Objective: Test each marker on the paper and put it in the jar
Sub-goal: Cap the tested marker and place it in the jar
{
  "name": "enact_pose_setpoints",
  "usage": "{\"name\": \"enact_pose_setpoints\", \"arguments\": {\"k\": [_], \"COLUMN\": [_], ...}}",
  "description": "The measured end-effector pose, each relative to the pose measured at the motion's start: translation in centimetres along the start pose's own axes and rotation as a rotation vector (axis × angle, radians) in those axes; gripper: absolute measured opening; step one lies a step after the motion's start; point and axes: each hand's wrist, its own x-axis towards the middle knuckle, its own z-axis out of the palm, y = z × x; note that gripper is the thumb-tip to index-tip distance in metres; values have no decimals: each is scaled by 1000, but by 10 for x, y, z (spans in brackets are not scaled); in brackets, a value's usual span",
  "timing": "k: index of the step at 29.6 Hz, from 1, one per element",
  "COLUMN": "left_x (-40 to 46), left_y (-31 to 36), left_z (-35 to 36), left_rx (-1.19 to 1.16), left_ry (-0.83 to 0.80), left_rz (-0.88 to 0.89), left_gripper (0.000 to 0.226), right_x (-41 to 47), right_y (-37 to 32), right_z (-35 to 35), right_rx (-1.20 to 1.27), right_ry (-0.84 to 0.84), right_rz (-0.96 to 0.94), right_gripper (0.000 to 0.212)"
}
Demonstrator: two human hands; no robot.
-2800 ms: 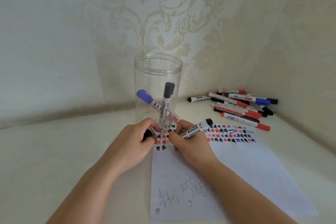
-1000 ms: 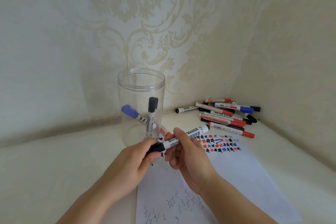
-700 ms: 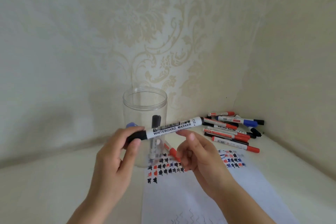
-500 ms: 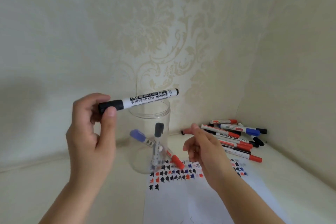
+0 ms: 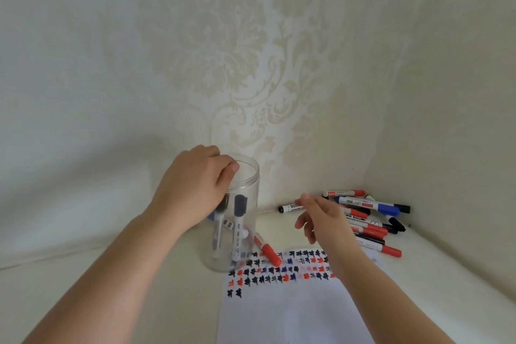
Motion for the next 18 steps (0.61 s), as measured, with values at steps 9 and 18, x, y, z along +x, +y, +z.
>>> {"name": "enact_pose_setpoints", "arguments": {"k": [9, 18], "left_x": [-29, -20], "left_y": [55, 82], "left_z": [36, 129], "left_rx": [-376, -326], "left_ry": [-30, -420], "left_rz": [198, 74], "left_gripper": [26, 25], "right_x": [14, 36], "right_y": [29, 69], "right_z": [-40, -114], "right_rx": [-224, -1199], "right_ry": [56, 80], "right_rz": [-6, -154], "right_gripper": [21, 30]}}
